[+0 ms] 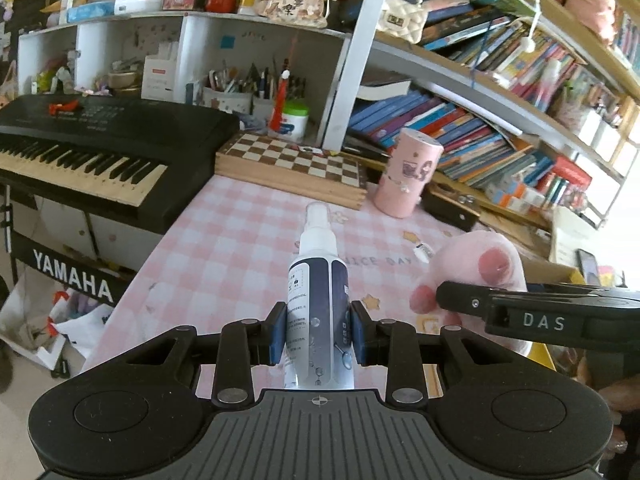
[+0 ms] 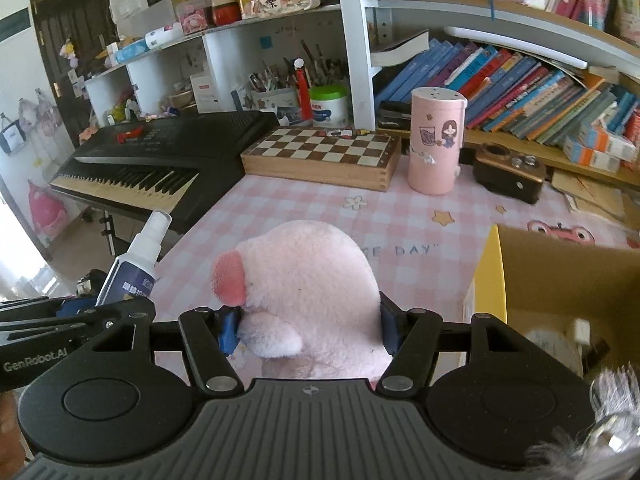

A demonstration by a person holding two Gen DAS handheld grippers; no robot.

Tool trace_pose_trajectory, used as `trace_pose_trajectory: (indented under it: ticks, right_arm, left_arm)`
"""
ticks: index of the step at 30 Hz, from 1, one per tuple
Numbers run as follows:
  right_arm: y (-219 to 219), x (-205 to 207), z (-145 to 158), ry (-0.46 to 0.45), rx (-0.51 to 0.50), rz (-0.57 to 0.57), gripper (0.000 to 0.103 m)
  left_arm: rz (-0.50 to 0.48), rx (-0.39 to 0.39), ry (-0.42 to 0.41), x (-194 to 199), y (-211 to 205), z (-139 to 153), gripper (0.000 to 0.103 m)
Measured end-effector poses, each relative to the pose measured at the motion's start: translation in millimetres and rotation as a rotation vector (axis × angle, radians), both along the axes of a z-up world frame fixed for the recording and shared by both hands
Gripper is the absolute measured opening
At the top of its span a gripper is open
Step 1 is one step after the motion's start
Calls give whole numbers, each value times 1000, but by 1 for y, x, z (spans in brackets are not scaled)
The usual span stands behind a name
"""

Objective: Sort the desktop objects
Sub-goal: 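Close the left tool on the spray bottle while the right tool grips the plush pig, then carry the spray bottle and plush pig in both tools to the yellow box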

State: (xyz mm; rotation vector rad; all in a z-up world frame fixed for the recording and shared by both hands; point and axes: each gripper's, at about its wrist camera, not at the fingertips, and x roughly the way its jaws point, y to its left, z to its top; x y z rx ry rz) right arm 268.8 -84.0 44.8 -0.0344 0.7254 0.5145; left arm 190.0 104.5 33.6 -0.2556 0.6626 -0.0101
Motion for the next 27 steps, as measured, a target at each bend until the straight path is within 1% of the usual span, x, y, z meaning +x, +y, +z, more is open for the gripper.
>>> trace_pose_trajectory:
  ticks: [6,10,19,23,27]
  right_arm:
    - [9,-42,0,8,-1,-17,61]
    - [14,-72,-3,24,-14,-21,61]
    - [14,-133,-11,55,-29,-78,61]
    - [16,-158,-14,56,-32,-95,61]
    - [10,-180,-17,68,-33,-135,61]
  left_arm:
    - [-17,-30,4,-37,13,-3,31]
    - [-31,-91,14,-63,24,-4,30]
    - [-76,-109,35,-106,36,-10,30]
    - [-131,-117,77,-121,31,-20,31]
    - [-173,-133,92,-128,27,-24,31]
